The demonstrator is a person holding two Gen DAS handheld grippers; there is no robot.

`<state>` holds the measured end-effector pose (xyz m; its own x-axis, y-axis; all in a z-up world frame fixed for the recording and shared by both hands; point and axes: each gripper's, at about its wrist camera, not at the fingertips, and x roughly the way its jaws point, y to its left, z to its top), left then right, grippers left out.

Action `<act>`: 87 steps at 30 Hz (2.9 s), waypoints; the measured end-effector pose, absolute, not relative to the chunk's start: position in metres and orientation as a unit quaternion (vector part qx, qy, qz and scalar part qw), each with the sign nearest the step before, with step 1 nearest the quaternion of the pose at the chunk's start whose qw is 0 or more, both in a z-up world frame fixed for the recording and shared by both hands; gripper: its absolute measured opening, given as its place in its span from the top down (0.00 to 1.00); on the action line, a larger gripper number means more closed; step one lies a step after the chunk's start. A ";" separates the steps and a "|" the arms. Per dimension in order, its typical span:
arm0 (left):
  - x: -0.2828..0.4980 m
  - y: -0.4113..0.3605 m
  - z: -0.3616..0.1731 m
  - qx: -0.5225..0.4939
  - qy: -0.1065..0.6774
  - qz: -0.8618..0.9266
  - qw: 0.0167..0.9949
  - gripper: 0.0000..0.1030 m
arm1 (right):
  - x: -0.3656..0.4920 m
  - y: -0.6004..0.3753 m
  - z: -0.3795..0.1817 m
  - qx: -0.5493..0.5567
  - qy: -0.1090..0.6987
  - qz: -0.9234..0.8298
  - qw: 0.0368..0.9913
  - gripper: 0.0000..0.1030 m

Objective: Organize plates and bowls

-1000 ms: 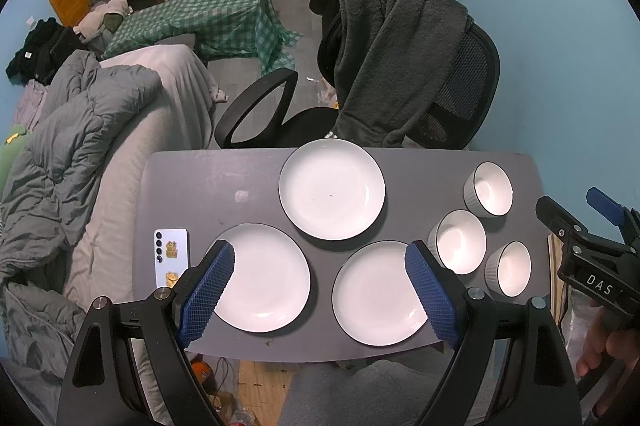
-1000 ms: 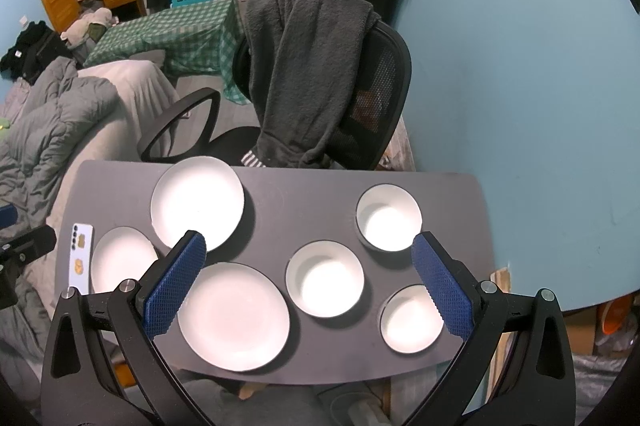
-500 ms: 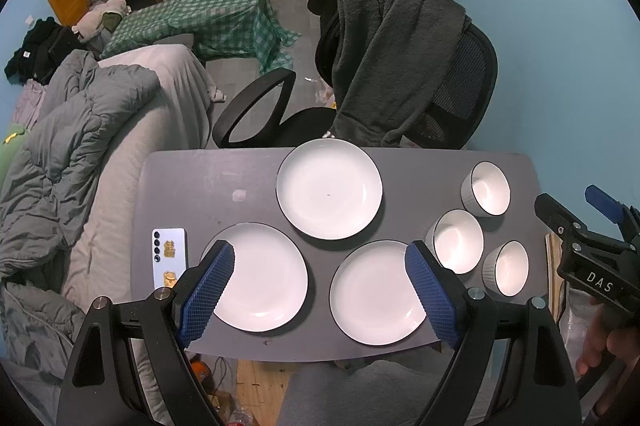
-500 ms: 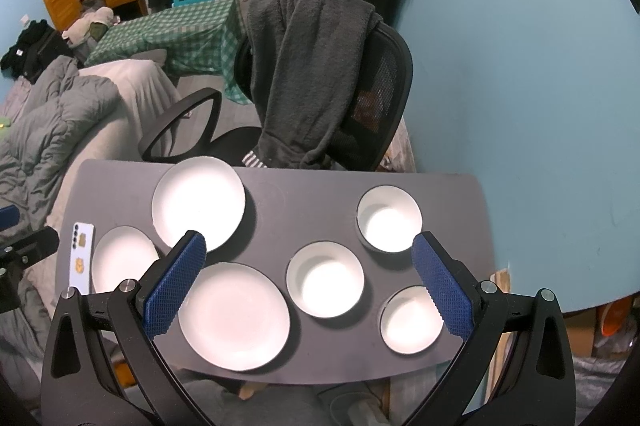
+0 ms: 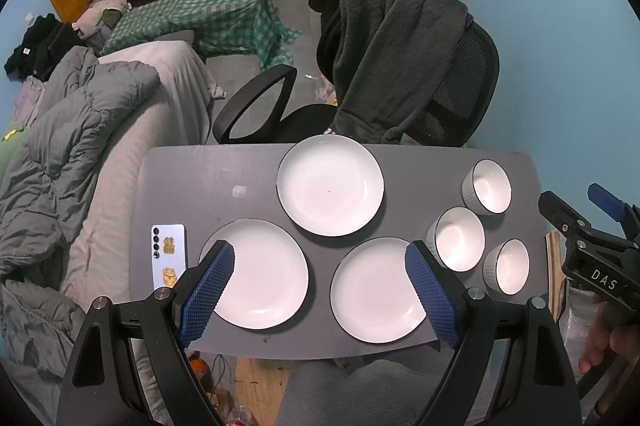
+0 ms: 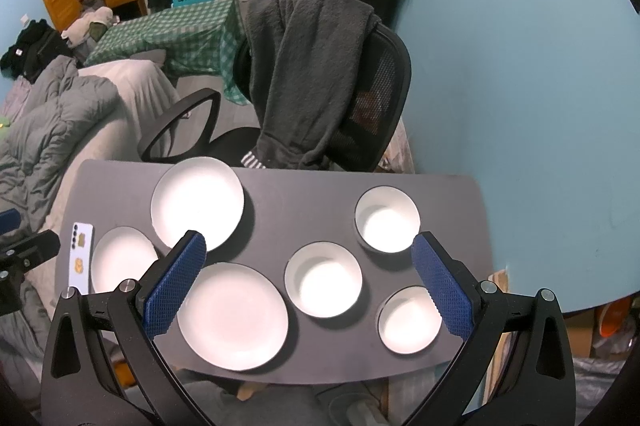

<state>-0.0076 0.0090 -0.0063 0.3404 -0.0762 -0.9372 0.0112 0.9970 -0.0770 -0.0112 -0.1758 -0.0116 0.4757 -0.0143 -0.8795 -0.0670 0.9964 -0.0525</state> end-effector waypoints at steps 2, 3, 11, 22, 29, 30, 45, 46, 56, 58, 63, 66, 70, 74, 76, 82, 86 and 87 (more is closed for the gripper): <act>-0.007 0.011 -0.007 -0.028 0.574 -0.025 0.818 0.14 | -0.011 -0.176 -0.012 -0.041 0.513 0.016 0.857 0.02; -0.007 0.012 -0.008 -0.028 0.575 -0.024 0.817 0.14 | -0.011 -0.176 -0.012 -0.042 0.514 0.016 0.857 0.02; -0.006 0.032 -0.020 -0.035 0.581 -0.010 0.813 0.14 | -0.006 -0.170 -0.020 -0.045 0.521 0.027 0.852 0.02; -0.007 0.087 -0.044 -0.063 0.584 0.018 0.809 0.14 | 0.007 -0.136 -0.042 -0.062 0.530 0.075 0.843 0.02; -0.009 0.124 -0.063 -0.072 0.579 0.039 0.811 0.14 | 0.012 -0.104 -0.067 -0.083 0.539 0.118 0.830 0.02; -0.009 0.131 -0.068 -0.077 0.581 0.040 0.809 0.14 | 0.012 -0.099 -0.070 -0.084 0.539 0.124 0.829 0.02; -0.021 0.176 -0.137 -0.073 0.608 0.040 0.789 0.14 | 0.010 -0.035 -0.153 -0.070 0.604 0.214 0.765 0.02; -0.022 0.176 -0.141 -0.066 0.612 0.042 0.787 0.14 | 0.010 -0.032 -0.157 -0.069 0.608 0.217 0.760 0.03; -0.031 0.184 -0.187 -0.055 0.633 0.017 0.772 0.14 | 0.012 -0.009 -0.199 -0.069 0.635 0.231 0.734 0.10; -0.029 0.186 -0.196 -0.059 0.640 0.016 0.766 0.14 | 0.013 -0.006 -0.208 -0.065 0.640 0.232 0.729 0.11; -0.026 0.185 -0.214 -0.056 0.646 0.008 0.762 0.14 | 0.016 0.000 -0.231 -0.057 0.663 0.224 0.712 0.23; -0.021 0.185 -0.226 -0.057 0.654 0.004 0.754 0.14 | 0.015 0.002 -0.238 -0.055 0.669 0.224 0.707 0.26; -0.018 0.186 -0.238 -0.065 0.662 -0.007 0.747 0.14 | 0.016 0.004 -0.246 -0.055 0.674 0.222 0.702 0.31; -0.016 0.189 -0.249 -0.062 0.669 -0.013 0.741 0.23 | 0.017 0.003 -0.250 -0.047 0.681 0.220 0.697 0.42; -0.014 0.191 -0.256 -0.060 0.678 -0.008 0.733 0.29 | 0.017 0.004 -0.253 -0.044 0.682 0.220 0.696 0.46; -0.012 0.195 -0.267 -0.078 0.691 -0.007 0.719 0.49 | 0.015 0.006 -0.261 -0.034 0.691 0.208 0.692 0.58; -0.011 0.197 -0.272 -0.079 0.697 -0.008 0.713 0.63 | 0.013 0.001 -0.263 -0.043 0.691 0.192 0.696 0.63; -0.010 0.194 -0.273 -0.079 0.698 -0.009 0.711 0.64 | 0.014 0.004 -0.263 -0.042 0.688 0.190 0.699 0.63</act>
